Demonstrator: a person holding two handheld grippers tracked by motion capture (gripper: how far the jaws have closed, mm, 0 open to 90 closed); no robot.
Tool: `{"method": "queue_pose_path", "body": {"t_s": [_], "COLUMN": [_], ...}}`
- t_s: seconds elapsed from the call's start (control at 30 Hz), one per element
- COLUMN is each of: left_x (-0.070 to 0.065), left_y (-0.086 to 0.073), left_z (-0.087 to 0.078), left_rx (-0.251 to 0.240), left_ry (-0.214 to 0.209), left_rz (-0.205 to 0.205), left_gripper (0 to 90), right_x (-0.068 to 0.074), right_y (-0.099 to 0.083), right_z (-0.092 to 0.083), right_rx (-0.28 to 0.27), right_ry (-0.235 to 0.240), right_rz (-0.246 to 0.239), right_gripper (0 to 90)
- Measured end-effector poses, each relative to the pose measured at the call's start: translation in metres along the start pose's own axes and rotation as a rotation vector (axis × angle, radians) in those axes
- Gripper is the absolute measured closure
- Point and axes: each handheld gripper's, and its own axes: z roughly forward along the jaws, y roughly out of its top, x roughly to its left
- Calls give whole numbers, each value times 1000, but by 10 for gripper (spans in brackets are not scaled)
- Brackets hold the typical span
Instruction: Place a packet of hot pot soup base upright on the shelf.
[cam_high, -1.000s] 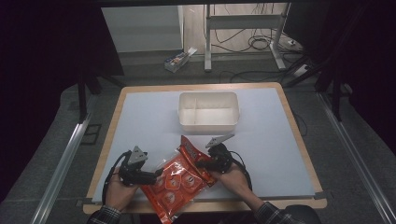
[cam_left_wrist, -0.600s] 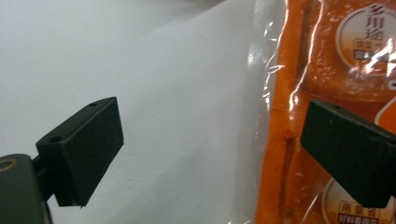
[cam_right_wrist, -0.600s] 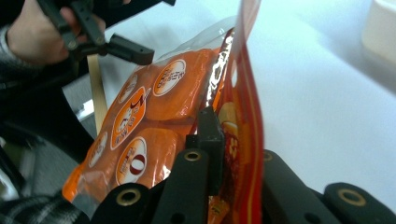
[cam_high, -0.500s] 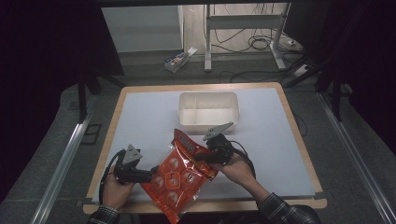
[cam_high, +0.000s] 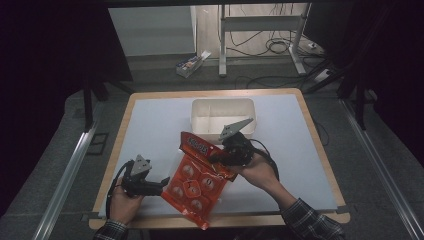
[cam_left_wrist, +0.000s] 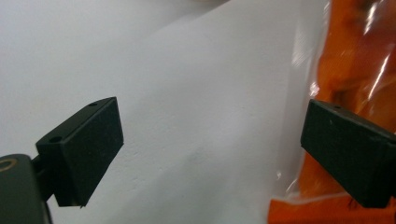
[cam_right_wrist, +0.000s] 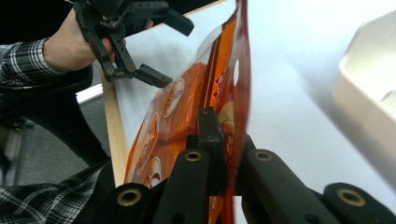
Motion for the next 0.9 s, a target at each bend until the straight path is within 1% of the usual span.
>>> {"method": "queue_pose_path", "body": {"t_s": [0.13, 0.27, 0.4, 0.57, 0.73, 0.9], "left_x": [-1, -1, -1, -2, -2, -2], "left_y": [0, 0, 1, 1, 1, 1], "left_z": [0, 1, 1, 1, 1, 1], "left_rx": [9, 12, 12, 11, 14, 12], "left_ry": [1, -2, -3, -3, -5, -4], "left_rz": [14, 16, 18, 21, 27, 27], "left_gripper": [56, 56, 56, 57, 57, 57], "right_x": [-1, 0, 5, 9, 9, 4], "right_y": [7, 12, 20, 29, 37, 41], "right_z": [-10, -18, -28, -40, -52, -63], "right_rx": [-6, -17, -28, -36, -44, -46], "right_ry": [-4, 10, 15, 4, -37, -93], "right_rz": [-8, -2, -23, -42, -67, -69], "right_gripper": [888, 888, 888, 888, 888, 888]}}
